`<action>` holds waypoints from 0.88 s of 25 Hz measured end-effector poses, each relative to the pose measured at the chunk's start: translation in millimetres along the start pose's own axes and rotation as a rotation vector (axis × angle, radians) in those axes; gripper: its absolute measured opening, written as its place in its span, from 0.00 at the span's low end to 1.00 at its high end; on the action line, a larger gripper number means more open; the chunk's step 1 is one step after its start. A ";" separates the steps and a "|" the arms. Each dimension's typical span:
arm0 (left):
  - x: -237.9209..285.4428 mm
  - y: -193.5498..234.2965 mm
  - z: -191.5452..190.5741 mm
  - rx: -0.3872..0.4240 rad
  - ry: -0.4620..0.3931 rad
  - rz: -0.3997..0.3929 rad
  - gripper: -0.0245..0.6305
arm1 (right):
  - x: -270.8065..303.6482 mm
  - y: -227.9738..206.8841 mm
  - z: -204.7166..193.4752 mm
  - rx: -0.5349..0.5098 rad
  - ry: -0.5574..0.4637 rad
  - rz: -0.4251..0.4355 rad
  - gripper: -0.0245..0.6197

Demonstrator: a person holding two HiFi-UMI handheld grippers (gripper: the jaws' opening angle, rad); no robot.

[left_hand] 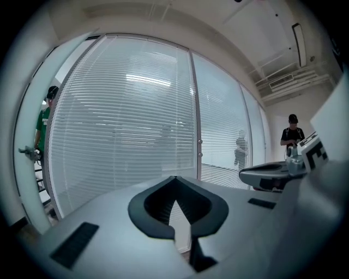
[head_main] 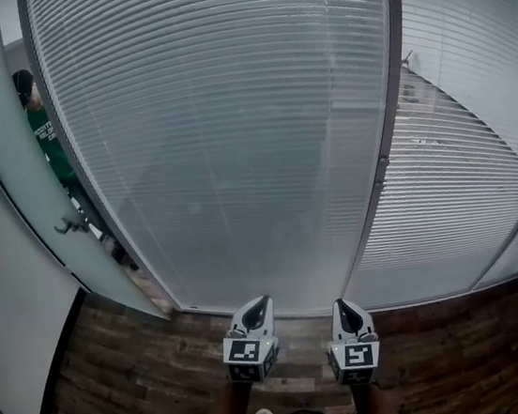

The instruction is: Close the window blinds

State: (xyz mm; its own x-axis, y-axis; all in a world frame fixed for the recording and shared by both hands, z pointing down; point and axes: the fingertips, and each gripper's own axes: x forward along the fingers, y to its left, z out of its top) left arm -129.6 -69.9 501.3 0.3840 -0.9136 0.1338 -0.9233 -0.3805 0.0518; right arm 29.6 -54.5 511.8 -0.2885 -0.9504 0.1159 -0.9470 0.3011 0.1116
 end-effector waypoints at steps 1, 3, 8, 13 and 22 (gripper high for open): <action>-1.1 0.9 1.0 -0.001 -0.007 0.003 0.03 | -0.8 1.0 0.2 -0.004 -0.001 -0.001 0.04; -2.9 3.3 1.9 0.000 -0.015 0.010 0.03 | -1.6 2.1 1.6 -0.004 -0.005 -0.004 0.04; -6.0 13.2 -2.9 0.000 -0.026 0.024 0.03 | 3.2 7.1 10.3 -0.005 -0.039 -0.005 0.04; -10.3 20.4 -4.2 -0.002 -0.007 0.037 0.03 | 6.1 11.8 18.2 0.000 -0.021 -0.017 0.04; -16.3 34.6 -3.1 -0.006 -0.039 0.049 0.03 | 12.7 23.9 20.2 -0.009 -0.051 0.002 0.04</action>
State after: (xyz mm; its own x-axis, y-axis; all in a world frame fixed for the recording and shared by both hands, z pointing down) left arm -167.8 -67.7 503.9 0.3380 -0.9360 0.0979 -0.9410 -0.3344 0.0518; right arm 0.4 -60.9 496.0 -0.2975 -0.9524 0.0658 -0.9452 0.3036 0.1202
